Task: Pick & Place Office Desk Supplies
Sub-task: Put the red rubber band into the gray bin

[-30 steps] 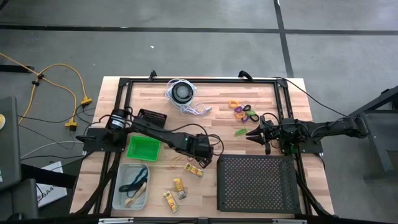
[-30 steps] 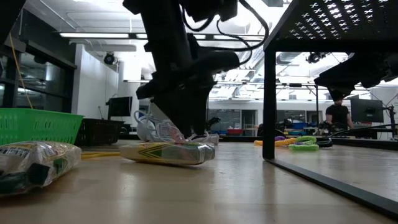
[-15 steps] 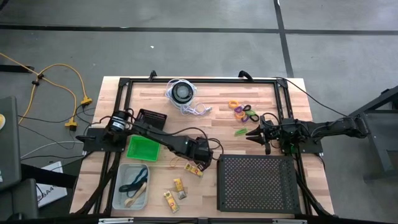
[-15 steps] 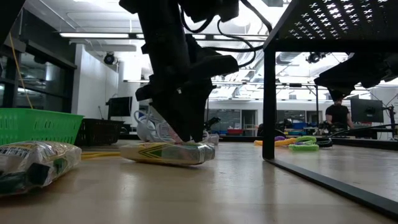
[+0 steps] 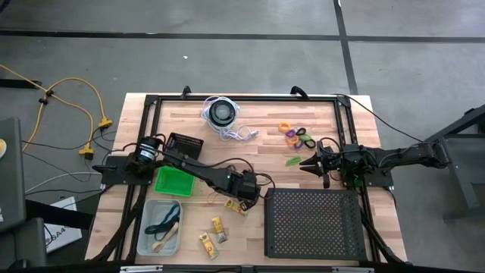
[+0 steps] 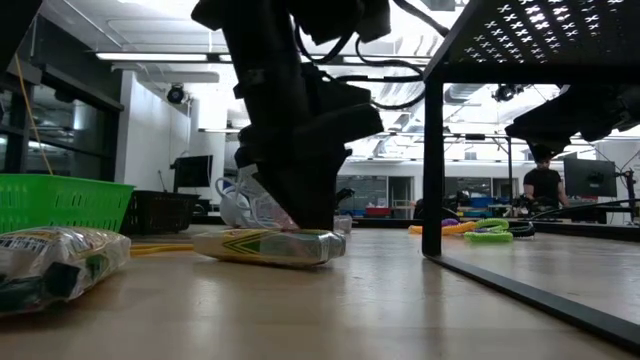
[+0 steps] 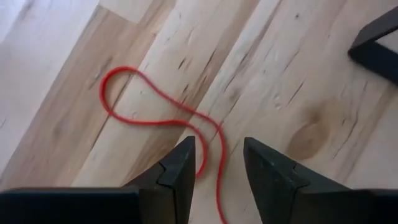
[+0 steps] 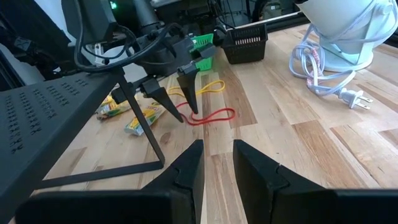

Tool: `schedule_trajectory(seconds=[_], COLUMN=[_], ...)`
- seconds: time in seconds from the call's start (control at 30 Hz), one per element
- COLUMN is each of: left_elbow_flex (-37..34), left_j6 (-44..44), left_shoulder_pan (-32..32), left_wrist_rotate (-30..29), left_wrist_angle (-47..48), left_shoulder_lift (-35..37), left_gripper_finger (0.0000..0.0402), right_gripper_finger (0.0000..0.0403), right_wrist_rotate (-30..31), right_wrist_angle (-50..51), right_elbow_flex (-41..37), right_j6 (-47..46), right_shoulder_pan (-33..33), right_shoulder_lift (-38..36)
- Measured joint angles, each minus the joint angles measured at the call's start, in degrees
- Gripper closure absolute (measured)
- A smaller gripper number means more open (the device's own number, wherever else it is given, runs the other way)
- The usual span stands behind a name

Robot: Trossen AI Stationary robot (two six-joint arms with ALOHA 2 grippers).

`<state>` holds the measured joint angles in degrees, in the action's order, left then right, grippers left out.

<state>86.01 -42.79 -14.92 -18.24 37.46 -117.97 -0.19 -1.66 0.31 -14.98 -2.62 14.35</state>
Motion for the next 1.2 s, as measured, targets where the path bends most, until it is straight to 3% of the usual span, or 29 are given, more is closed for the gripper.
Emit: schedule_trajectory(seconds=[1.2], left_elbow_flex=[-0.06], left_j6=[4.53], left_shoulder_pan=[-1.77], left_wrist_rotate=[-3.06], left_wrist_angle=[1.33], left_shoulder_lift=[-1.14], left_gripper_finger=[0.0273], right_gripper_finger=[0.033], right_wrist_rotate=[-0.02], right_wrist_angle=[0.14], right_elbow_flex=[-0.01], right_j6=[0.0], right_shoulder_pan=[0.0], right_shoulder_lift=[0.02])
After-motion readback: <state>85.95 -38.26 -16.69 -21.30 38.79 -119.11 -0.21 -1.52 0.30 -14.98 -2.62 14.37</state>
